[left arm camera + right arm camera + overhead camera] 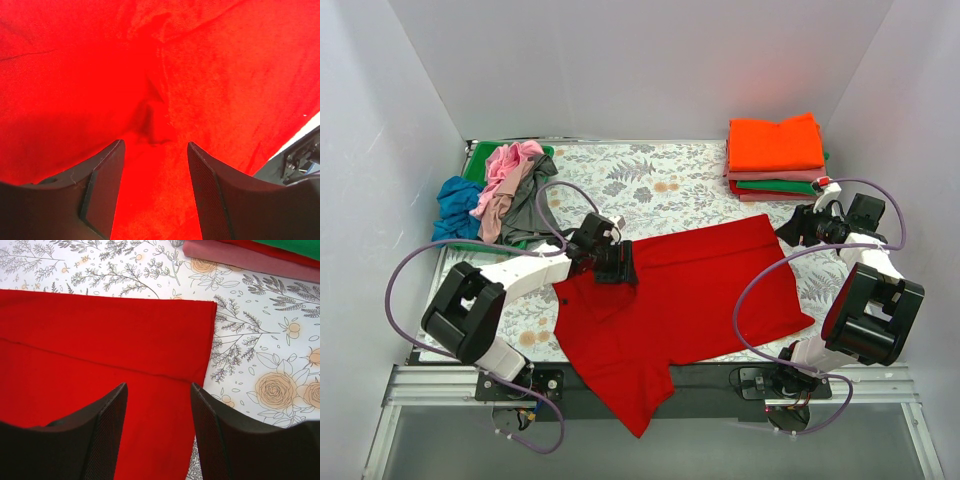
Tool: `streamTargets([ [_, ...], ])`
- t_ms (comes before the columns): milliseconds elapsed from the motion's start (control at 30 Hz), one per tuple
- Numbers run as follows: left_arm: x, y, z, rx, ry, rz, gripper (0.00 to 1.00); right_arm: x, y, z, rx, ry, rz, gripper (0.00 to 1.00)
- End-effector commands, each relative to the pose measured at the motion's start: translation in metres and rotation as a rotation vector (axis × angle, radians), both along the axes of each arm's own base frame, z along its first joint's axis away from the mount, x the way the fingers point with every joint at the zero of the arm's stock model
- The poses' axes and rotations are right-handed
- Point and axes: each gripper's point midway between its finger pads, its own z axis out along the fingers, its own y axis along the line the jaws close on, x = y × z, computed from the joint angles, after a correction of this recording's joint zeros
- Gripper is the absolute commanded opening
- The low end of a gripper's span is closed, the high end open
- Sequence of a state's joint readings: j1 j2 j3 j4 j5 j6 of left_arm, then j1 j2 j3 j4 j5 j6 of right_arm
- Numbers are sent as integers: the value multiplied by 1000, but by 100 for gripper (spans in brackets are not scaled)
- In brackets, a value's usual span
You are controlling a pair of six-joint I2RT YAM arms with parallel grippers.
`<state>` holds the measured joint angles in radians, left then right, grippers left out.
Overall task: Fold and stack the t-shirts
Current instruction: Fold the tshirt
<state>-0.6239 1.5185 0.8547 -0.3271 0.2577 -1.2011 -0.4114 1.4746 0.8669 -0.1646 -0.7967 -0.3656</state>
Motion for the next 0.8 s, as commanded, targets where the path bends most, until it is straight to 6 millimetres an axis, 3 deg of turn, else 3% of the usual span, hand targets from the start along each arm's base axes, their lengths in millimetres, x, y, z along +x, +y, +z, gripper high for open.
streamTargets([
  [0,18,-11,15,-34,-52,13,52,-5,4,-3,28,8,15,60],
  [767,14,-21,1,-59,3,-18,52,-5,3,-3,35,12,16,60],
])
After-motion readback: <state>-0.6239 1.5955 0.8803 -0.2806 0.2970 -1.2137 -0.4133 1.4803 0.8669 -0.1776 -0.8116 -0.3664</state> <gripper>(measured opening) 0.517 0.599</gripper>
